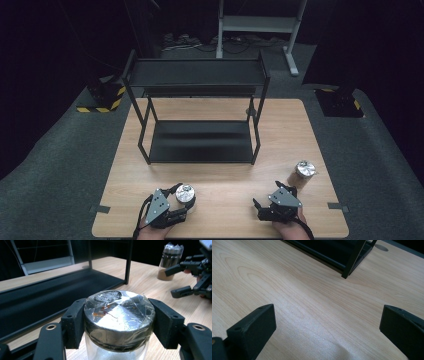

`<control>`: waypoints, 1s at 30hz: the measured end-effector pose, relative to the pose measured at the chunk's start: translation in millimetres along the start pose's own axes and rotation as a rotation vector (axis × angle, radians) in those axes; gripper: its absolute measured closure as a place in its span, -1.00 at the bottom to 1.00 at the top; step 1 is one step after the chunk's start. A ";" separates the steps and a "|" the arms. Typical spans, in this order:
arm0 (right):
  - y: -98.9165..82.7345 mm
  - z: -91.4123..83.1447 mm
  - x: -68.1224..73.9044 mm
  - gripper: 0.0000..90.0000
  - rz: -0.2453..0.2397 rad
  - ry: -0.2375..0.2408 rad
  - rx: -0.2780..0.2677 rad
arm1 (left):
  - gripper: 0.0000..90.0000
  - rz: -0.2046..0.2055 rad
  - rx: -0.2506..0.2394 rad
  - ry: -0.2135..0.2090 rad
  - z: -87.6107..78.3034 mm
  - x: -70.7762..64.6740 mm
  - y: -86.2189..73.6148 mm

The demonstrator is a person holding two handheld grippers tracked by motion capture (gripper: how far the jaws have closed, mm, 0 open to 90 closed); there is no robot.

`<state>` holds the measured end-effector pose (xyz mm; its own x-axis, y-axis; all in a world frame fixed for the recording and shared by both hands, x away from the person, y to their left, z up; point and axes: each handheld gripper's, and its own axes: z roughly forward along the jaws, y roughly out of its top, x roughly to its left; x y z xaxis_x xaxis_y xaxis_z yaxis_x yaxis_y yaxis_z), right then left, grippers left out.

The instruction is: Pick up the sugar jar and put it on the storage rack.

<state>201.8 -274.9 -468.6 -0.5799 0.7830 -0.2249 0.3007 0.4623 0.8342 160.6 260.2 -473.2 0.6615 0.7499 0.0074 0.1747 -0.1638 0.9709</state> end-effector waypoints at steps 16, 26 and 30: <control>1.1 0.6 -2.5 -1.00 -0.005 0.012 0.008 | -0.23 -0.028 -0.016 0.027 -12.0 1.9 9.4; 2.6 1.3 -3.0 -1.00 -0.014 0.019 0.016 | -0.23 -0.023 -0.044 0.071 -17.7 6.6 25.4; 1.8 1.0 -4.1 -1.00 -0.007 0.022 0.012 | -0.23 -0.006 -0.051 0.079 -19.3 8.3 33.8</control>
<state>205.5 -276.9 -466.6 -0.5987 0.7704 -0.2194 0.3053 0.4727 0.8267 158.0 273.2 -435.7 0.6006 0.7993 0.0185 0.1400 -0.1279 0.9819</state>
